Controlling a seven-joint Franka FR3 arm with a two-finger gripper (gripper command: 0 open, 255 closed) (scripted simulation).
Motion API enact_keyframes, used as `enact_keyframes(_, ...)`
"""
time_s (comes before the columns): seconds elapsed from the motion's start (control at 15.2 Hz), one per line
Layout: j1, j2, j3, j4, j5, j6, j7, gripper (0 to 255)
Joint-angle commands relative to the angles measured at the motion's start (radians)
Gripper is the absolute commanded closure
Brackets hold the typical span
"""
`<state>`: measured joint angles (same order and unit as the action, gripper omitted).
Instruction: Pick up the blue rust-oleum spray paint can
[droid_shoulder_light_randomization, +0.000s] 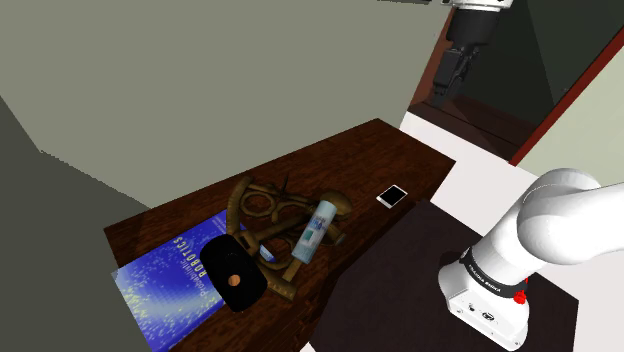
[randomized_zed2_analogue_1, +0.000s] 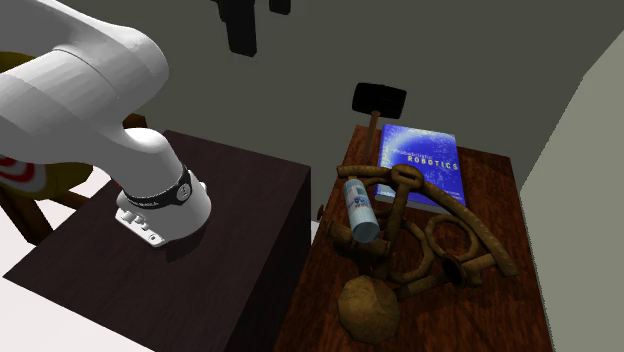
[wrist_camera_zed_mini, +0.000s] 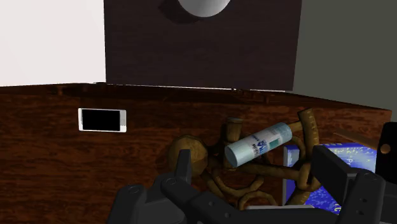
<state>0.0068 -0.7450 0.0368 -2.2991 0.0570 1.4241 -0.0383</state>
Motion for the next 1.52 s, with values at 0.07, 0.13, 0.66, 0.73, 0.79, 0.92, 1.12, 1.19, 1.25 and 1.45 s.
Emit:
enact_keyframes(0.07,-0.003,-0.019,0.023,-0.039,0.010,0.030,0.041,0)
enact_keyframes(0.13,-0.007,-0.035,0.048,-0.077,0.021,0.061,0.082,0)
enact_keyframes(0.66,-0.023,-0.081,0.271,-0.312,0.121,0.322,0.411,0)
enact_keyframes(0.73,-0.025,-0.073,0.302,-0.332,0.133,0.358,0.453,0)
enact_keyframes(0.79,-0.027,-0.063,0.334,-0.351,0.145,0.394,0.496,0)
enact_keyframes(0.92,-0.036,-0.031,0.401,-0.381,0.166,0.470,0.583,0)
enact_keyframes(1.12,-0.062,0.040,0.508,-0.410,0.188,0.588,0.719,0)
enact_keyframes(1.19,-0.075,0.070,0.545,-0.415,0.190,0.628,0.767,0)
enact_keyframes(1.25,-0.092,0.104,0.584,-0.418,0.190,0.669,0.816,0)
enact_keyframes(1.45,-0.164,0.220,0.710,-0.412,0.163,0.790,0.976,0)
